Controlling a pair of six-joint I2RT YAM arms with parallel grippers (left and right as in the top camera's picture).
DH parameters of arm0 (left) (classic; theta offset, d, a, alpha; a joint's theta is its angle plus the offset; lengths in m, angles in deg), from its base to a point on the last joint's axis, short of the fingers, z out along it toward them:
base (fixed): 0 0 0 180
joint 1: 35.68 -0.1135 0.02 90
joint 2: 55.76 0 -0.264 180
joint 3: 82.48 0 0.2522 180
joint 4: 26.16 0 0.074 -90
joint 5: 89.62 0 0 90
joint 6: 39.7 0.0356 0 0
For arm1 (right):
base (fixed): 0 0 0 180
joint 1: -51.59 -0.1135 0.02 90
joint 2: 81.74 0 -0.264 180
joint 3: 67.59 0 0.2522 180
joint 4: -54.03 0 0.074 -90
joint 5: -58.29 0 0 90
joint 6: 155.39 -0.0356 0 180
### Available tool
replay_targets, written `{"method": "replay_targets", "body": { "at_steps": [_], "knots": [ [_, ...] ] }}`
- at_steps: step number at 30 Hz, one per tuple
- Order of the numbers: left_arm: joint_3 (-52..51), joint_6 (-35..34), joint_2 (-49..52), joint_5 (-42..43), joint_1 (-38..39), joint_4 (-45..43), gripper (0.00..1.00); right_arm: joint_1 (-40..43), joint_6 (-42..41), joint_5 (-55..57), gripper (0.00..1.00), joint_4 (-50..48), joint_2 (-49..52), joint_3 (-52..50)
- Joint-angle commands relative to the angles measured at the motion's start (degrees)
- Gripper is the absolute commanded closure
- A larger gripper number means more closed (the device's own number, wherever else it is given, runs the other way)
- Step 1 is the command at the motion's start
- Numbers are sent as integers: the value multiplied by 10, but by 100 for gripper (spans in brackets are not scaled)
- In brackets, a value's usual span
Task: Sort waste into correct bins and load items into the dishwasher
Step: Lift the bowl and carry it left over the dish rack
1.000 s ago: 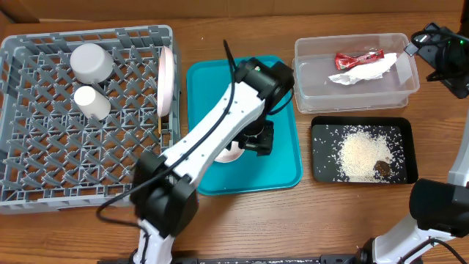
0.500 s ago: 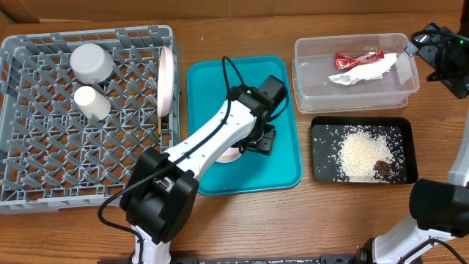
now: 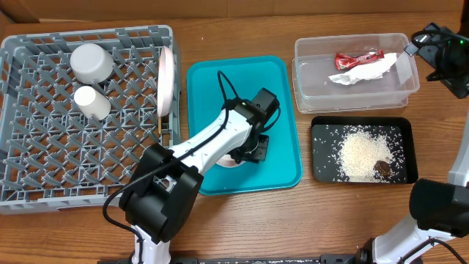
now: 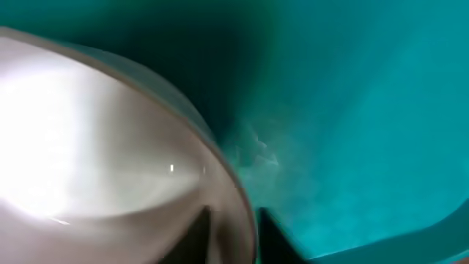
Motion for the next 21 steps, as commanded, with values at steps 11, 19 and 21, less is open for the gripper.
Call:
{"method": "replay_targets", "body": {
  "at_steps": [11,19,21],
  "knots": [
    [265,18,-5,36,-1,181,96,0,2,0,0,-1,-8,4],
    [567,61,-32,114,-131,361,96,0,2,0,0,-1,-8,4],
    [595,67,-50,153,-188,370,96,0,2,0,0,-1,-8,4]
  ]
}}
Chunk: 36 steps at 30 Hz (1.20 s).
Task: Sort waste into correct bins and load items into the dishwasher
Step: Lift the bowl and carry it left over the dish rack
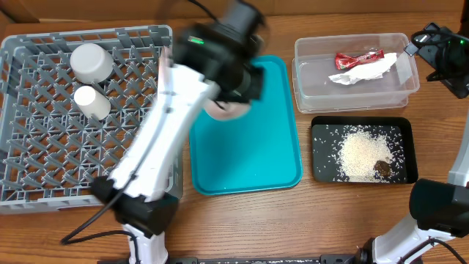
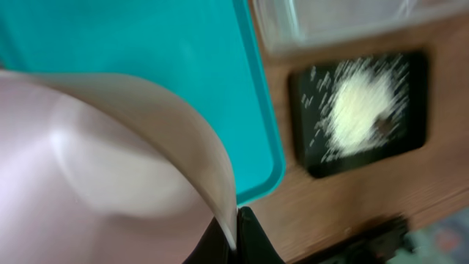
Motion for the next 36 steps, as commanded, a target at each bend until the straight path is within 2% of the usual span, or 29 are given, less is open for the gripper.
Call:
{"method": "replay_targets", "body": {
  "at_steps": [1,9,17,20,22,28,30,36],
  "knots": [
    [72,38,-50,101,-129,17,96,0,2,1,0,-1,-8,4],
    [72,119,-79,312,-414,36,96,0,2,1,0,-1,-8,4],
    [15,146,-46,319,-614,23,96,0,2,1,0,-1,-8,4],
    [-28,146,-22,329,-664,-9,96,0,2,1,0,-1,-8,4],
    [-54,151,-4,369,-689,-37,96,0,2,1,0,-1,-8,4],
    [-107,236,84,686,-753,-114,96,0,2,1,0,-1,-8,4],
    [-107,249,112,718,-765,-102,96,0,2,1,0,-1,-8,4],
    [-125,344,180,714,-792,-24,96,0,2,1,0,-1,-8,4]
  ]
}}
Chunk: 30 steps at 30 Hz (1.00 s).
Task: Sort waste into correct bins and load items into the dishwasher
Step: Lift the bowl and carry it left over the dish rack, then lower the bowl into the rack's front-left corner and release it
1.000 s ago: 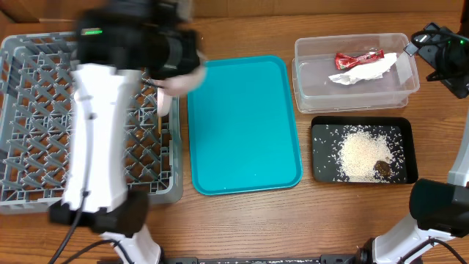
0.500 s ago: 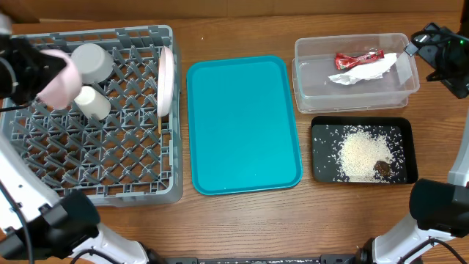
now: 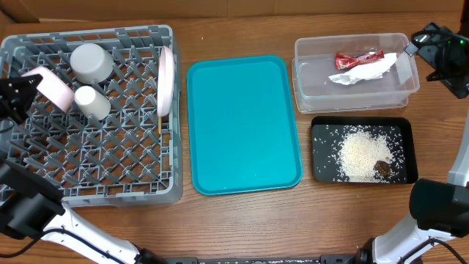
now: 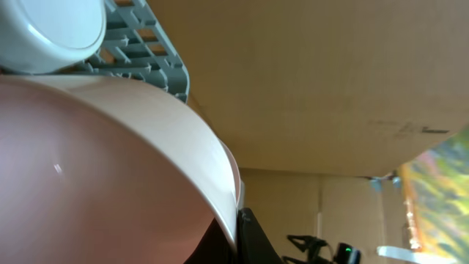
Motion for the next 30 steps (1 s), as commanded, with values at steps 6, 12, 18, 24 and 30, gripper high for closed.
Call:
{"method": "replay_targets", "body": {
  "at_steps": [6,12,18,24,30],
  "knots": [
    [-42,129,59,55,-38,21,96,0,2,1,0,-1,-8,4],
    [-112,158,60,61,-56,-20,96,0,2,1,0,-1,-8,4],
    [-185,158,60,54,-62,-49,96,0,2,1,0,-1,-8,4],
    [-186,158,60,-2,-73,-1,81,0,2,1,0,-1,-8,4],
    [-162,158,60,-68,-74,64,14,0,2,1,0,-1,-8,4]
  ]
}}
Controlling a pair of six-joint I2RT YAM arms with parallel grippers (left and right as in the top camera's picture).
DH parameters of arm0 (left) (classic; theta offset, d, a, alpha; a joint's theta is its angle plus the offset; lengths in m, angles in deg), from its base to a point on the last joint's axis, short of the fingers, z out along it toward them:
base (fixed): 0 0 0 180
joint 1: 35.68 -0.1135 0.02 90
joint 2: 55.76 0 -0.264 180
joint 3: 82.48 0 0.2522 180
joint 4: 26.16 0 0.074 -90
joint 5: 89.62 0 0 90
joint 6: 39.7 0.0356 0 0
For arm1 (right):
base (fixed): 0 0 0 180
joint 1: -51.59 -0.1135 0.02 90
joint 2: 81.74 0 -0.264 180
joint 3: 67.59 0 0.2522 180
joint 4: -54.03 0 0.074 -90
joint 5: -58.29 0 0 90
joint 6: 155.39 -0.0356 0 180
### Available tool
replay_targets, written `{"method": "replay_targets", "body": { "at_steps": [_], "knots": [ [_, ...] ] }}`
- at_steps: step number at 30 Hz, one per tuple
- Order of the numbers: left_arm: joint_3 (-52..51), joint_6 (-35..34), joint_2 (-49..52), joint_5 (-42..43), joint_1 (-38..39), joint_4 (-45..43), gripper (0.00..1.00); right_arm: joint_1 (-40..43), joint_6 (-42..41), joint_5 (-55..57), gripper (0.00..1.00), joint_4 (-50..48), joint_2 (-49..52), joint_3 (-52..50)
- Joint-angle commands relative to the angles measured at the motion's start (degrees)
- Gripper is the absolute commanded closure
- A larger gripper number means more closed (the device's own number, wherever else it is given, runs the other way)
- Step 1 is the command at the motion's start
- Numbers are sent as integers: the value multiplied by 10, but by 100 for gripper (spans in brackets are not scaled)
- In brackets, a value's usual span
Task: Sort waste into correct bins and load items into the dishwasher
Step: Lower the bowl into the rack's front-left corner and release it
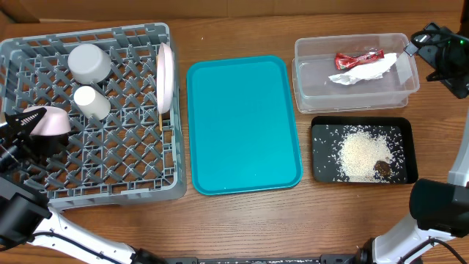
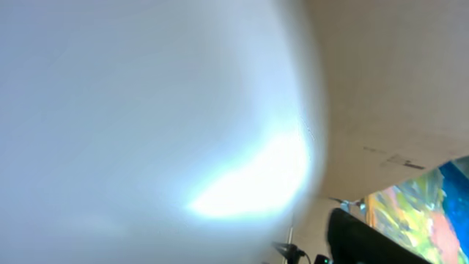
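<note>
A pink bowl [image 1: 47, 119] lies tilted on its side at the left edge of the grey dishwasher rack [image 1: 110, 176]. My left gripper [image 1: 24, 132] is just left of it, against its rim. In the left wrist view the bowl [image 2: 146, 125] fills the frame as a pale blur, and one dark finger [image 2: 363, 238] stands far out to the right, so the jaws look open. Also in the rack are two white cups [image 1: 91, 62] and an upright pink plate [image 1: 165, 77]. My right gripper [image 1: 432, 45] hangs at the far right by the clear bin; its jaws do not show.
An empty teal tray [image 1: 242, 125] lies in the middle. The clear bin [image 1: 355, 88] holds a red wrapper [image 1: 357, 57] and crumpled white paper. A black tray [image 1: 322, 165] holds spilled rice and a brown scrap.
The bowl has gone from beside the upper white cup down to the rack's left edge. The finger no longer pinches its rim in the wrist view. The right arm has not moved.
My left gripper was shut on the pink bowl's rim on the teal tray. Then it held the bowl above the tray's top left, then over the rack's upper left by the cups. Now the bowl rests in the rack at the left edge.
</note>
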Motion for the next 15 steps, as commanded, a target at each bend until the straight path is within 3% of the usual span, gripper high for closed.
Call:
{"method": "replay_targets", "body": {
  "at_steps": [1,9,15],
  "knots": [
    [25,10,3,-63,1,38,14,0,1,1,0,-1,-8,4],
    [139,-82,-60,-191,9,64,18,0,1,1,0,-1,-8,4],
    [226,-274,-120,-452,10,64,18,0,1,1,0,-1,-8,4]
  ]
}}
